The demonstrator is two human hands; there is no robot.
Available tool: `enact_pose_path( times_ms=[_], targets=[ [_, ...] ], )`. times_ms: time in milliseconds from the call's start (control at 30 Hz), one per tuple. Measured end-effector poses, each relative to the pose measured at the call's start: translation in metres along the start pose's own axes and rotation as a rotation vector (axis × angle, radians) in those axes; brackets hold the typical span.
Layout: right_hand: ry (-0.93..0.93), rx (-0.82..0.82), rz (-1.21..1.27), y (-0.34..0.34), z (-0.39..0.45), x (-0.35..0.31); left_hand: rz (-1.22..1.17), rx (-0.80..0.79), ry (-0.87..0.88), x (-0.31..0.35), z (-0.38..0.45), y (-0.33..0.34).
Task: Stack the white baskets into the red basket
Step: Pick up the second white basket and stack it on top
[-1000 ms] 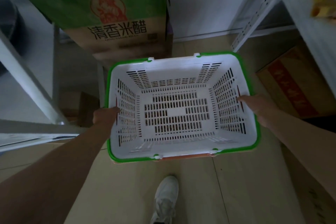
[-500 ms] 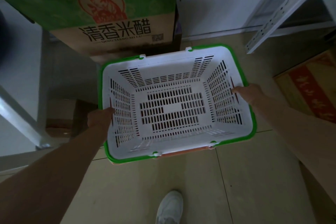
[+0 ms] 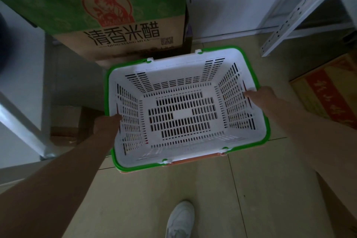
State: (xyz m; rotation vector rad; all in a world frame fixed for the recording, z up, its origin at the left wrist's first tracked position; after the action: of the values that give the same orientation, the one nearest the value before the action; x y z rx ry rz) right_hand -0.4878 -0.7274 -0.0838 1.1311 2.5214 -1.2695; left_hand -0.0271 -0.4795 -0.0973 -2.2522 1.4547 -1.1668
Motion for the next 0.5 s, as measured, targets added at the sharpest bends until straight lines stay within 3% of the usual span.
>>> enact_pose_path(
  times_ms=[333,500],
  targets=[
    [-0.063,0.036,-0.170,-0.004,-0.041,-0.001,0.251,0.011,0.068,0.015,-0.029,-0.003],
    [-0.076,0.041,-0.235,-0.014,-0.075,0.002,0.446,0.095,0.163,0.030,-0.066,-0.008]
  ],
)
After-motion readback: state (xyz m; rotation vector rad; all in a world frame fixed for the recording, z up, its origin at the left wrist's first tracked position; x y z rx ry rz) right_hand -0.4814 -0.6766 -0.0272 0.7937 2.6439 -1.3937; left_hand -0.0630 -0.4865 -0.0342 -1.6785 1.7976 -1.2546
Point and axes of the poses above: each hand's wrist, its own z-axis towards the middle knuckle, its own y-axis out of the palm, x = y × z, the point moved 9 cm from there along z, towards the middle knuckle
